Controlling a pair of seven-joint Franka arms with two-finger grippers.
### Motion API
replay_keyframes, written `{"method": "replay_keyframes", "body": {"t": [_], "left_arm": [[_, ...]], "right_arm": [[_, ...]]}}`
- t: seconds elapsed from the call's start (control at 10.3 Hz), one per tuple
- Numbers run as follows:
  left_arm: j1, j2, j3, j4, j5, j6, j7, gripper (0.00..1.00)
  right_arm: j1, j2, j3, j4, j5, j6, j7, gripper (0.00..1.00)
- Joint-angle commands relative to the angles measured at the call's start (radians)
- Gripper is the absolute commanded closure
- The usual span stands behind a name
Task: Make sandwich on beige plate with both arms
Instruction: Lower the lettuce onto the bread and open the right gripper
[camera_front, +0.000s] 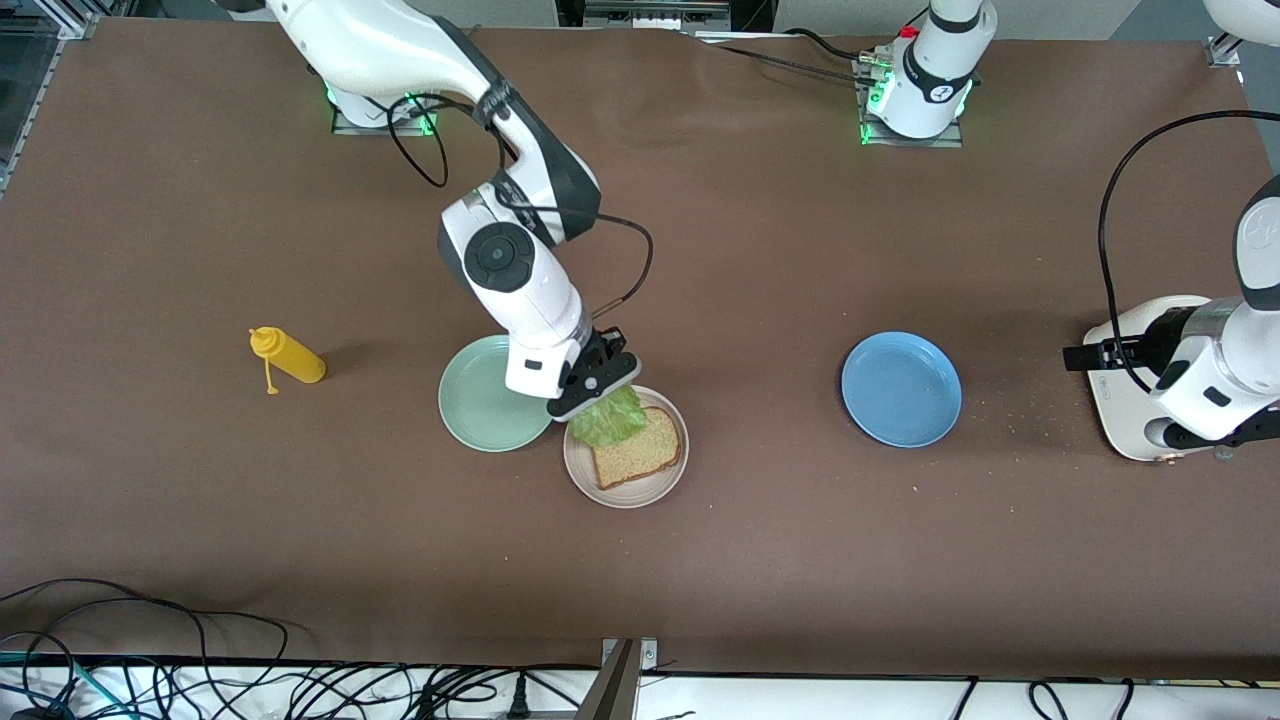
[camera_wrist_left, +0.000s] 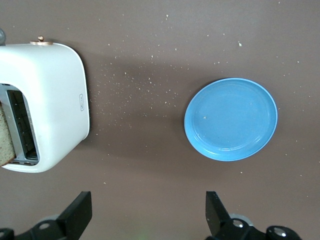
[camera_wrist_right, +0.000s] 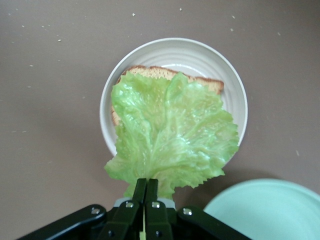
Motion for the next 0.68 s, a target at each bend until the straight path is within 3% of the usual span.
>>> {"method": "replay_keyframes", "body": {"t": [0.0, 0.58], "left_arm": [[0.002, -0.013, -0.004, -0.008, 0.028, -0.009, 0.013, 0.0], [0.002, -0.013, -0.004, -0.008, 0.03, -0.009, 0.011, 0.0]], "right_arm": [[0.002, 0.063, -0.005, 0.052, -0.01, 0.071, -0.067, 1.0], [0.002, 0.111, -0.005, 0.053, -0.049, 0.164, -0.142, 1.0]]}}
